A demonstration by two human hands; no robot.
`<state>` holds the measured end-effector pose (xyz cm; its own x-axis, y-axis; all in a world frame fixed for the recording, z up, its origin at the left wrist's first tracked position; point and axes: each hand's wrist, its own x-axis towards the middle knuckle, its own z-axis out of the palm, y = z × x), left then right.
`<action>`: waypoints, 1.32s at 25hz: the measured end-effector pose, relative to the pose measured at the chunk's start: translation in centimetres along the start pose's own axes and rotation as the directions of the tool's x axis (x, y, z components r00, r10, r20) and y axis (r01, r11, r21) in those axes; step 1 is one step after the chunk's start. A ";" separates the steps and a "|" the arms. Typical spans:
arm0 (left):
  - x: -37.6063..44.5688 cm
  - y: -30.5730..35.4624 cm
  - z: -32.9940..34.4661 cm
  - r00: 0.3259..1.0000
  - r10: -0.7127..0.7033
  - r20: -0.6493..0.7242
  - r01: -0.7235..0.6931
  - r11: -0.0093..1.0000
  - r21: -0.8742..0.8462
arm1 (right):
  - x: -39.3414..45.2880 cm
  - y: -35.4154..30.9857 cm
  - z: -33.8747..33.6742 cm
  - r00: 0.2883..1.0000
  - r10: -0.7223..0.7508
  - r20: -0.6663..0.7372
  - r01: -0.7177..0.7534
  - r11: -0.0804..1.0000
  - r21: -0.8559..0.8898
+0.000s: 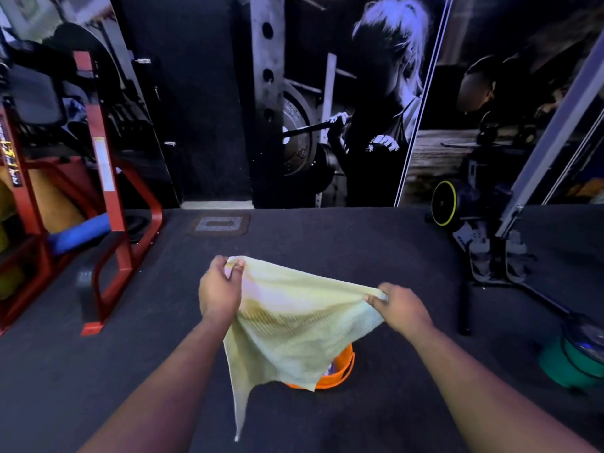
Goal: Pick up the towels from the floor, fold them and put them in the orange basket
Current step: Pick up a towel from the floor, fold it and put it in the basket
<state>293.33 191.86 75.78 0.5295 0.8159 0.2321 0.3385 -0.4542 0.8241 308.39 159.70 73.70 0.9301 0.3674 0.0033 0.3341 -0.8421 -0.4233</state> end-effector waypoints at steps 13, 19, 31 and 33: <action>-4.1 0.3 5.9 0.904 0.072 0.422 0.170 0.845 -0.508 | -0.2 -7.2 0.7 0.900 -0.254 0.354 -0.132 0.615 0.777; -5.2 1.1 6.5 0.831 0.204 0.517 0.134 0.829 -0.543 | 0.0 -8.2 1.2 0.855 -0.414 0.312 0.104 0.727 0.679; -4.8 1.6 6.6 0.759 0.295 0.580 -0.002 0.892 -0.451 | 2.1 -8.8 2.0 0.943 -0.332 -0.016 0.333 0.940 0.073; -3.7 1.2 6.4 0.789 0.307 0.532 -0.109 0.923 -0.370 | 2.5 -8.4 1.8 0.938 -0.345 0.019 0.345 0.938 -0.031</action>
<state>296.69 185.98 72.60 0.9357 0.3141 0.1609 -0.0330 -0.3762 0.9260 307.66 168.41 75.66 0.7547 0.6427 0.1318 0.6393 -0.6752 -0.3681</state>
